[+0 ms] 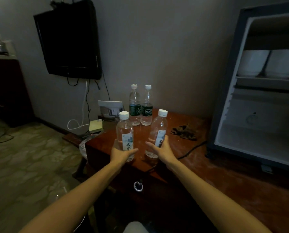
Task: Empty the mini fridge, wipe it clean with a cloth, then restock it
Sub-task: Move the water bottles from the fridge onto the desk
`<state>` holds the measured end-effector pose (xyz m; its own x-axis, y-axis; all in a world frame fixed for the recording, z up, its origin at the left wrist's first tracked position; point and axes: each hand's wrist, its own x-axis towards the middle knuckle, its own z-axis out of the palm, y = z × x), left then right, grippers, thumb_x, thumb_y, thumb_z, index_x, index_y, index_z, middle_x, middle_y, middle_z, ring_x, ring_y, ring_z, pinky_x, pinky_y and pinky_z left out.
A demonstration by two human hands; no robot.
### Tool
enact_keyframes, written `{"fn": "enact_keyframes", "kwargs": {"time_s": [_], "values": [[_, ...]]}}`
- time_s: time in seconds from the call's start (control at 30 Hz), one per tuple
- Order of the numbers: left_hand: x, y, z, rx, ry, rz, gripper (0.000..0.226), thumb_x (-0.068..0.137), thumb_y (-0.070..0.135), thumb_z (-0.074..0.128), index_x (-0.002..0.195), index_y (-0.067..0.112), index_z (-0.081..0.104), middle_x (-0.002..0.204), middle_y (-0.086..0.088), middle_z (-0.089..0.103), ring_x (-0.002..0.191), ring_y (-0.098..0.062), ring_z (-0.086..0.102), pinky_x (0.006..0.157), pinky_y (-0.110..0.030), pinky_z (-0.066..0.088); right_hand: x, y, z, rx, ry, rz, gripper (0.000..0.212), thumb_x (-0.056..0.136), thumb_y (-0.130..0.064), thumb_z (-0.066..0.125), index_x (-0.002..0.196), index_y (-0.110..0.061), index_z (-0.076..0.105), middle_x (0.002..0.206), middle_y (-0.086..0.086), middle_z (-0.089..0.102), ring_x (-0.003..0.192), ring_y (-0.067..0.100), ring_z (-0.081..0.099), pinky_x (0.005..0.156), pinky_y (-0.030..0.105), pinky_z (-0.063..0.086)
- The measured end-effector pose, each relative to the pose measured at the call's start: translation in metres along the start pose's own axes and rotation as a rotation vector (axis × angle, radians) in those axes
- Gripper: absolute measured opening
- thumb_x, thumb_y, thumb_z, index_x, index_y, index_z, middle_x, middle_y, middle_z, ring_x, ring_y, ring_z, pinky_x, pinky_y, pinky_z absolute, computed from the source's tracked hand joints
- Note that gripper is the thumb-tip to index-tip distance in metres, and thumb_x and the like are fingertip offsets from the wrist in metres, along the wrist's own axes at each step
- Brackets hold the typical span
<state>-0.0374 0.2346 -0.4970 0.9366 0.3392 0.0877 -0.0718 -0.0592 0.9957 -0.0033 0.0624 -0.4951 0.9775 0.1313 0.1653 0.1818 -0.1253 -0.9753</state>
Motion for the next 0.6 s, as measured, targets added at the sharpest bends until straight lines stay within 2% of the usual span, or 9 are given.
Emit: {"fn": "enact_keyframes", "kwargs": {"time_s": [0.1, 0.17, 0.23, 0.3, 0.37, 0.43, 0.47, 0.53, 0.6], "values": [[0.001, -0.009, 0.005, -0.006, -0.024, 0.065, 0.065, 0.062, 0.002, 0.087, 0.117, 0.011, 0.052, 0.106, -0.004, 0.065, 0.096, -0.018, 0.065, 0.071, -0.024, 0.053, 0.001, 0.007, 0.0, -0.047, -0.014, -0.036, 0.064, 0.084, -0.01, 0.073, 0.125, -0.022, 0.026, 0.112, -0.006, 0.059, 0.093, -0.002, 0.062, 0.069, 0.015, 0.053], [0.0, -0.012, 0.005, -0.002, -0.024, 0.088, 0.062, 0.066, 0.001, 0.084, 0.118, 0.009, 0.05, 0.104, -0.004, 0.064, 0.09, -0.013, 0.065, 0.066, -0.019, 0.054, 0.0, 0.01, 0.003, -0.11, -0.031, -0.065, 0.065, 0.084, -0.01, 0.073, 0.125, -0.024, 0.026, 0.117, -0.003, 0.057, 0.099, 0.003, 0.063, 0.079, 0.021, 0.055], [-0.002, -0.014, 0.005, 0.005, -0.04, 0.103, 0.056, 0.071, 0.0, 0.081, 0.117, 0.006, 0.05, 0.1, -0.005, 0.065, 0.087, -0.013, 0.066, 0.059, -0.016, 0.054, -0.002, 0.01, 0.006, -0.16, -0.025, -0.079, 0.065, 0.083, -0.015, 0.075, 0.124, -0.026, 0.025, 0.124, 0.002, 0.055, 0.109, 0.013, 0.062, 0.089, 0.031, 0.055], [-0.006, -0.014, 0.002, 0.041, -0.086, 0.117, 0.041, 0.076, 0.002, 0.078, 0.111, 0.005, 0.058, 0.096, -0.006, 0.067, 0.091, -0.023, 0.068, 0.059, -0.014, 0.053, -0.004, 0.007, 0.006, -0.205, -0.017, -0.082, 0.064, 0.083, -0.018, 0.075, 0.121, -0.028, 0.025, 0.126, 0.005, 0.053, 0.11, 0.017, 0.061, 0.091, 0.035, 0.054], [-0.008, -0.015, 0.0, 0.085, -0.111, 0.14, 0.032, 0.079, 0.003, 0.075, 0.107, 0.011, 0.06, 0.099, -0.005, 0.068, 0.099, -0.027, 0.067, 0.062, -0.013, 0.052, -0.007, 0.006, 0.005, -0.255, -0.011, -0.081, 0.069, 0.076, -0.035, 0.079, 0.118, -0.035, 0.024, 0.129, 0.006, 0.049, 0.111, 0.018, 0.059, 0.091, 0.039, 0.054], [-0.013, -0.014, -0.002, 0.084, -0.101, 0.166, 0.049, 0.08, 0.0, 0.073, 0.117, 0.017, 0.047, 0.11, -0.006, 0.061, 0.107, -0.022, 0.062, 0.069, -0.013, 0.051, -0.008, 0.01, 0.002, -0.313, -0.02, -0.071, 0.075, 0.062, -0.056, 0.076, 0.115, -0.041, 0.025, 0.13, 0.003, 0.045, 0.112, 0.019, 0.057, 0.091, 0.043, 0.054], [-0.013, -0.014, -0.002, 0.098, -0.075, 0.184, 0.062, 0.078, 0.0, 0.075, 0.126, 0.018, 0.039, 0.12, -0.006, 0.055, 0.113, -0.02, 0.056, 0.079, -0.017, 0.052, -0.008, 0.012, -0.001, -0.325, -0.023, -0.065, 0.077, 0.058, -0.059, 0.075, 0.116, -0.041, 0.027, 0.129, 0.001, 0.045, 0.112, 0.019, 0.057, 0.09, 0.044, 0.054], [-0.014, -0.015, -0.003, 0.165, -0.007, 0.191, 0.087, 0.075, 0.004, 0.079, 0.142, 0.019, 0.027, 0.139, -0.007, 0.036, 0.125, -0.018, 0.043, 0.1, -0.036, 0.047, -0.008, 0.014, -0.004, -0.341, -0.019, -0.064, 0.077, 0.055, -0.061, 0.077, 0.115, -0.039, 0.034, 0.126, -0.001, 0.05, 0.111, 0.017, 0.059, 0.088, 0.043, 0.055], [-0.013, -0.016, -0.002, 0.19, 0.038, 0.185, 0.093, 0.072, 0.007, 0.082, 0.144, 0.021, 0.026, 0.144, -0.005, 0.03, 0.127, -0.017, 0.039, 0.106, -0.044, 0.042, -0.01, 0.012, -0.006, -0.367, -0.013, -0.067, 0.076, 0.053, -0.058, 0.08, 0.114, -0.038, 0.039, 0.124, -0.003, 0.055, 0.109, 0.016, 0.061, 0.087, 0.043, 0.056]]}}
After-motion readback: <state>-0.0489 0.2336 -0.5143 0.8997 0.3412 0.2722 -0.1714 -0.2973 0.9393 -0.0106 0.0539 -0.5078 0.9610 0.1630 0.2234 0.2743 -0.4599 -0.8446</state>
